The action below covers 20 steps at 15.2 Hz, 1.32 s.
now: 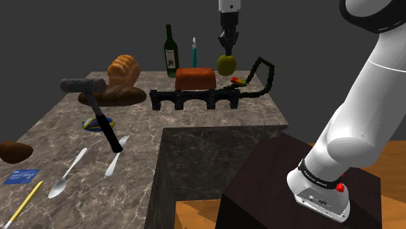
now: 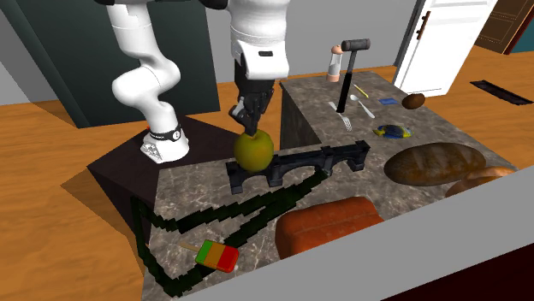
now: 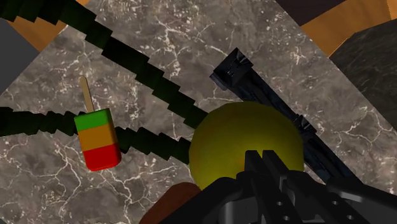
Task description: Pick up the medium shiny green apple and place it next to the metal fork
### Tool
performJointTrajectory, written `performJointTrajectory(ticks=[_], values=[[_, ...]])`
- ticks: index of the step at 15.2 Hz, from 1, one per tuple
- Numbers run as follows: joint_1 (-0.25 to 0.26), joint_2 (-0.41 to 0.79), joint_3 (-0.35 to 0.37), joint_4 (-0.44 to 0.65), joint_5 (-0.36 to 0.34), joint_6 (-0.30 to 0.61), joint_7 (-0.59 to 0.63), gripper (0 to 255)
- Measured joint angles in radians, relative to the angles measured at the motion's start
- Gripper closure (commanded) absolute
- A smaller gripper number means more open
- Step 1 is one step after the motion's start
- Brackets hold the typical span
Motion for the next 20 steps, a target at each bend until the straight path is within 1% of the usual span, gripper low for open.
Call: performJointTrajectory(ticks=[3, 4, 10, 14, 17, 20], values=[[-0.003, 0.009, -0.002, 0.050, 0.002, -0.041, -0.005, 255], [0.003, 0.004, 0.003, 0.049, 0.002, -0.044, 0.007, 255], [0.074, -0.042, 0.065, -0.004, 0.007, -0.036, 0.138, 255], [0.123, -0.040, 0.111, 0.010, 0.019, -0.046, 0.233, 255], [0.159, -0.032, 0.144, 0.005, 0.029, -0.030, 0.301, 255], [0.195, -0.020, 0.177, 0.037, 0.037, -0.048, 0.371, 255]])
